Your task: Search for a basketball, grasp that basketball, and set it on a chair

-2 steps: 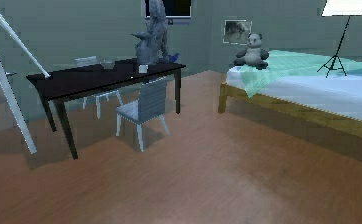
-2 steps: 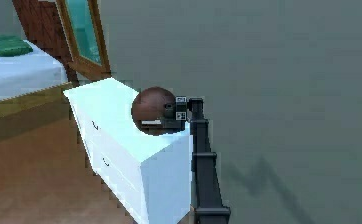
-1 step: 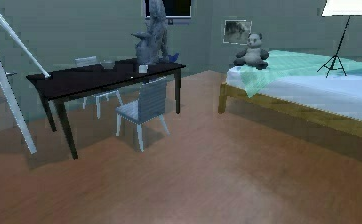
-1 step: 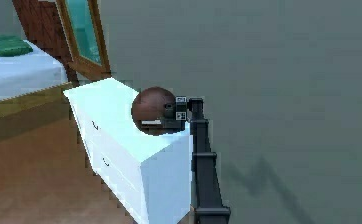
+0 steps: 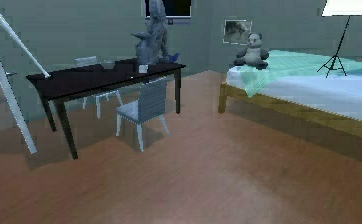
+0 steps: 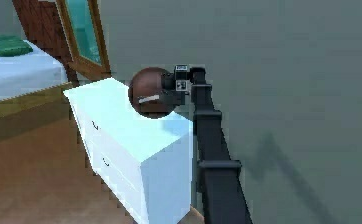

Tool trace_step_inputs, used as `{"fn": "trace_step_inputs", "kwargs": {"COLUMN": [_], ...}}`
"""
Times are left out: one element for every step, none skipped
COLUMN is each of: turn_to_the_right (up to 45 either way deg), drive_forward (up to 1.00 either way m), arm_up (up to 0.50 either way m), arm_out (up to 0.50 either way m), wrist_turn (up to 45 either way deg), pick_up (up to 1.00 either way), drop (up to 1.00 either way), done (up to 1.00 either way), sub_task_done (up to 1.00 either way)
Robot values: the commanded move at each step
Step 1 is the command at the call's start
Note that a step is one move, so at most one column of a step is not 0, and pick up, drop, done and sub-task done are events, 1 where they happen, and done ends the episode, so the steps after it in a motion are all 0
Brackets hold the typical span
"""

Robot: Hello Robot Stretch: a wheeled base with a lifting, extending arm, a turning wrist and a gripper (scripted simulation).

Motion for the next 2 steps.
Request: {"fn": "trace_step_inputs", "kwargs": {"turn_to_the_right": [0.0, 0.0], "drive_forward": [0.00, 0.00], "arm_up": [0.06, 0.00], "arm_out": [0.00, 0.00], "wrist_turn": [0.0, -45.0], "pick_up": [0.00, 0.00], "drop": [0.00, 0.00], "done": [0.00, 0.00], "sub_task_done": [0.00, 0.00]}}
